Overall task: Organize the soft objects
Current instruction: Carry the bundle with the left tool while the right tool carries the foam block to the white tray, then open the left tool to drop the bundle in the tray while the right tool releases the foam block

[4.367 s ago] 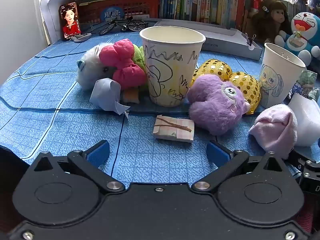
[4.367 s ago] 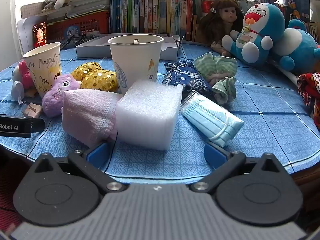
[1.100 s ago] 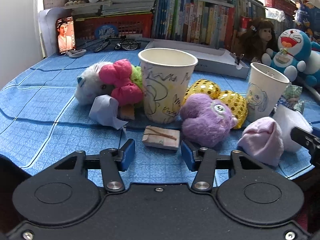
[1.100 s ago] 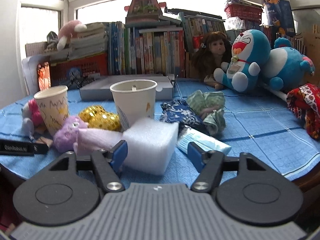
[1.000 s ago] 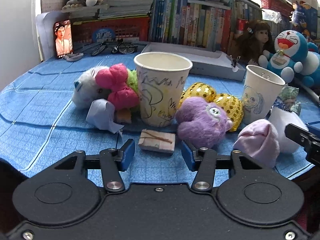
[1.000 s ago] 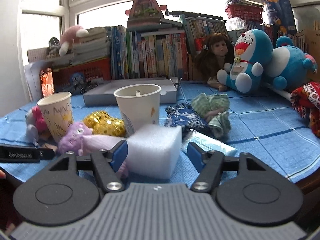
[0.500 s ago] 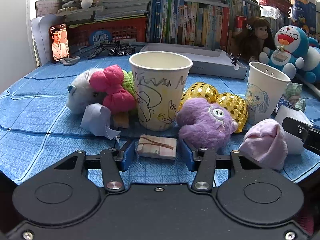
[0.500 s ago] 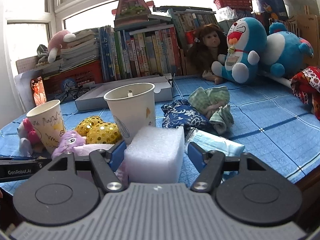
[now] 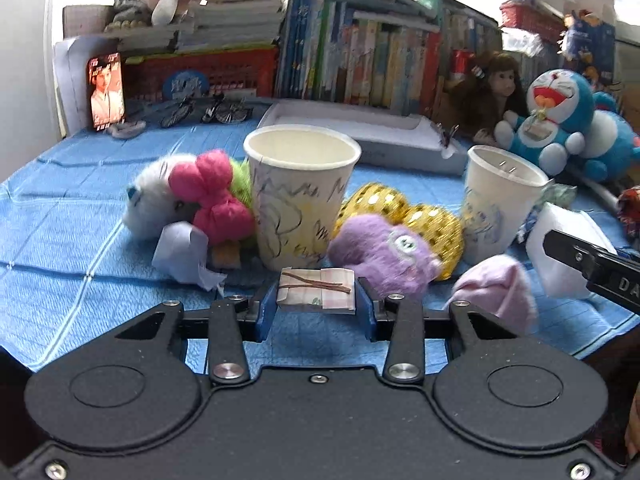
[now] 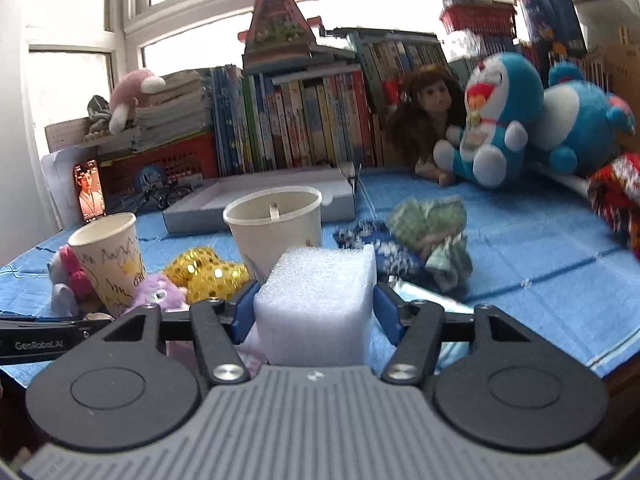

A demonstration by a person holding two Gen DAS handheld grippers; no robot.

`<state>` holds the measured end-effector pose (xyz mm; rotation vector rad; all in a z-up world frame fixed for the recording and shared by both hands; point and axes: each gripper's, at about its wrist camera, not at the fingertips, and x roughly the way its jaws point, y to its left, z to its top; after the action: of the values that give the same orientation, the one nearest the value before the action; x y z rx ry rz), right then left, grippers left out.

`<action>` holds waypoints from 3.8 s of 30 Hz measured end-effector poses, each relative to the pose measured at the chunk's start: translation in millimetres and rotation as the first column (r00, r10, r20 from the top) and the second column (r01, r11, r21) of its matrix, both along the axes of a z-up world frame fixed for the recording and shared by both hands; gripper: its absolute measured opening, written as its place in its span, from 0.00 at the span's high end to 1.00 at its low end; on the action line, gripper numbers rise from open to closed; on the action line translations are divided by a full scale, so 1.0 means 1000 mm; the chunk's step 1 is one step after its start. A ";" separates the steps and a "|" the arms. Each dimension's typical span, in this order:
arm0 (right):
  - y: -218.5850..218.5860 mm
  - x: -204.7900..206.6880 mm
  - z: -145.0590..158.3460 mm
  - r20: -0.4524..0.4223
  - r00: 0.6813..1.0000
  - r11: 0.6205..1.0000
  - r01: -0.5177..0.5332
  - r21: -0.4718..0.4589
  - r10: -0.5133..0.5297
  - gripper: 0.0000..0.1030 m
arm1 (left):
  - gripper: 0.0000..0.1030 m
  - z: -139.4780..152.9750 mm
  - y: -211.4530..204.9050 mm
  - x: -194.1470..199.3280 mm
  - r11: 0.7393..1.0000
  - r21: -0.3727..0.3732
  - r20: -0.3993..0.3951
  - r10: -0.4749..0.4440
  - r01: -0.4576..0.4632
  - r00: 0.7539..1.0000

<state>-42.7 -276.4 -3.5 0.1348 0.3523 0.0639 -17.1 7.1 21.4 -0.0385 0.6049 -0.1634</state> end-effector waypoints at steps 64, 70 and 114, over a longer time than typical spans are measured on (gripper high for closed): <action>0.023 0.322 0.071 -0.401 0.900 0.984 -0.176 0.020 0.169 0.37 | 0.62 0.065 -0.045 0.368 0.994 -0.104 -0.398 -0.056 0.016 0.916; 0.021 0.351 0.051 -0.460 0.875 0.987 -0.155 0.029 0.151 0.37 | 0.62 0.042 -0.051 0.394 0.997 -0.078 -0.438 -0.030 -0.005 0.899; 0.017 0.356 0.049 -0.504 0.848 0.985 -0.162 0.052 0.166 0.18 | 0.33 0.042 -0.057 0.386 0.999 0.002 -0.424 -0.031 0.035 0.905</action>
<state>313.1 -259.8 45.1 0.1279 0.8946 0.2017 368.4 -50.2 63.4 -0.0559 1.0434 -0.1863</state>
